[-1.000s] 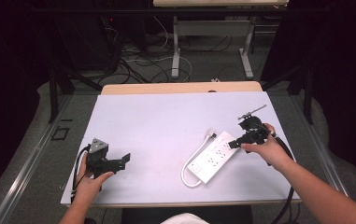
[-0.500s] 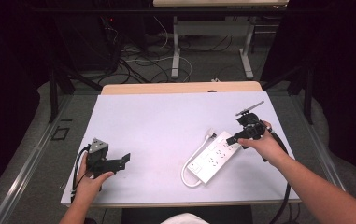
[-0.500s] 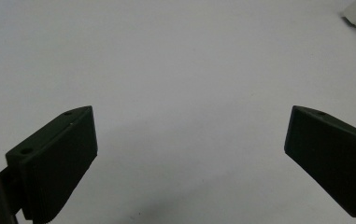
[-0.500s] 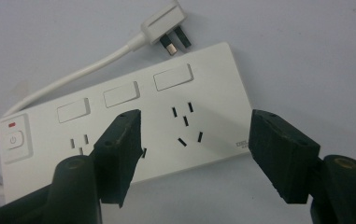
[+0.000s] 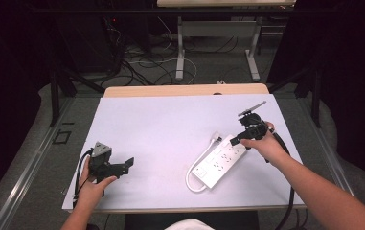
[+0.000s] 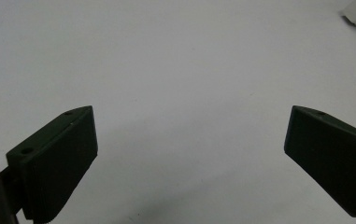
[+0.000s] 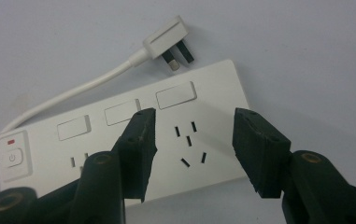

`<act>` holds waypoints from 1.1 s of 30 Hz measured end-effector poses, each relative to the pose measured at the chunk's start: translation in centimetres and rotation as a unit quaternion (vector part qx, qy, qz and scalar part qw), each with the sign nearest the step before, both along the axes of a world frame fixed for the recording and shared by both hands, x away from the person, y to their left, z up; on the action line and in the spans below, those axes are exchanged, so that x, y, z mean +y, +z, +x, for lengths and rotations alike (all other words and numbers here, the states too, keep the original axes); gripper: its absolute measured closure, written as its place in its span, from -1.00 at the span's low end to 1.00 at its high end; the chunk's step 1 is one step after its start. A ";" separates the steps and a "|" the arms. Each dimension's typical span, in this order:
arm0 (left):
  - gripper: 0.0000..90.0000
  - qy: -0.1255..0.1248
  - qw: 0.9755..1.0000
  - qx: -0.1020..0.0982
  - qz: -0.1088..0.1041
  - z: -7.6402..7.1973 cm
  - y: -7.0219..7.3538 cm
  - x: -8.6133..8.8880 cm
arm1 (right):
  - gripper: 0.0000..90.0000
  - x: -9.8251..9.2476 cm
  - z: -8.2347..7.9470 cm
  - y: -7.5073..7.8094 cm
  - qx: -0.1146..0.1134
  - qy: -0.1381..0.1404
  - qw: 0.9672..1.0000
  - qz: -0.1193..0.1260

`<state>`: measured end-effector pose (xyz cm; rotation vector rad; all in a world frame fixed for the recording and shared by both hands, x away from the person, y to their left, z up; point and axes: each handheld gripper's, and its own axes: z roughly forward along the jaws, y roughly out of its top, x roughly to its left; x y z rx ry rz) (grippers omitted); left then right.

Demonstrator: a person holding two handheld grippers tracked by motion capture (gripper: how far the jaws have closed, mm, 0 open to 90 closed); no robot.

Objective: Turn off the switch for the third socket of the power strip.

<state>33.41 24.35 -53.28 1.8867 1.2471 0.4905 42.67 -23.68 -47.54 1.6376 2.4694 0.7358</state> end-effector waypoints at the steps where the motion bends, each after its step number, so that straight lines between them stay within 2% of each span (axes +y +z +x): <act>1: -0.95 0.000 1.000 0.000 0.000 0.0 0.0 0.0 | 0.14 0.0 0.1 0.0 0.001 0.004 1.000 -0.003; 3: -0.94 0.001 1.000 0.000 -0.001 0.0 0.0 0.0 | 0.18 0.1 0.3 -0.3 -0.002 0.004 1.000 0.000; 4: -0.94 0.001 1.000 0.000 -0.001 0.0 0.0 0.0 | 0.20 0.2 0.4 -0.3 0.004 0.007 1.000 -0.006; 8: -0.94 -0.001 1.000 0.001 -0.001 0.0 0.0 0.0 | 0.26 0.6 0.9 -0.8 0.008 0.005 1.000 -0.004; 9: -0.94 0.001 1.000 0.001 0.000 0.0 0.0 0.0 | 0.29 0.6 1.1 -0.8 0.014 0.010 1.000 -0.013; 11: -0.94 0.002 1.000 -0.002 -0.002 0.0 -0.1 0.0 | 0.34 0.8 1.3 -1.2 0.003 0.009 1.000 -0.004; 12: -0.94 -0.002 1.000 0.003 -0.001 0.0 0.0 0.1 | 0.37 0.8 1.4 -1.2 0.010 0.013 1.000 -0.014; 15: -0.94 0.000 1.000 0.000 0.000 0.0 -0.1 0.0 | 0.42 1.2 1.5 -1.3 0.015 0.006 1.000 -0.015; 16: -0.94 0.000 1.000 0.000 0.001 0.0 0.0 0.0 | 0.44 1.2 1.6 -1.4 0.009 0.012 1.000 -0.014; 18: -0.94 0.000 1.000 0.000 0.001 0.0 0.0 0.0 | 0.47 1.5 1.7 -1.5 0.015 0.009 1.000 -0.017; 20: -0.94 0.002 1.000 -0.002 0.000 0.0 -0.1 0.0 | 0.50 1.6 1.9 -1.6 0.011 0.014 1.000 -0.018; 21: -0.94 0.001 1.000 0.001 0.000 0.0 -0.1 0.0 | 0.51 1.7 1.9 -1.8 0.002 0.016 1.000 -0.012; 22: -0.94 0.000 1.000 0.001 0.001 0.0 0.0 0.0 | 0.52 1.8 2.0 -1.7 0.010 0.013 1.000 -0.014; 27: -0.94 0.002 1.000 -0.003 0.000 0.0 -0.1 0.0 | 0.59 2.1 2.2 -1.9 0.012 0.013 0.999 -0.028; 28: -0.94 0.003 1.000 -0.004 -0.001 0.0 -0.1 0.0 | 0.60 2.1 2.4 -2.1 -0.001 0.020 1.000 -0.022; 29: -0.94 0.003 1.000 -0.004 -0.001 0.0 -0.1 0.0 | 0.60 2.2 2.4 -2.1 0.010 0.012 1.000 -0.024; 30: -0.94 0.003 1.000 -0.005 -0.001 0.0 -0.1 0.0 | 0.60 2.2 2.4 -2.1 0.012 0.014 0.999 -0.028; 31: -0.94 0.003 1.000 -0.004 -0.001 0.0 -0.1 0.0 | 0.61 2.1 2.5 -2.2 0.005 0.021 0.999 -0.026; 32: -0.94 0.003 1.000 -0.004 0.000 0.0 -0.1 0.0 | 0.61 2.2 2.6 -2.1 0.013 0.014 0.999 -0.030; 33: -0.94 0.003 1.000 -0.004 0.000 0.0 -0.1 0.0 | 0.62 2.3 2.6 -2.2 0.011 0.010 1.000 -0.026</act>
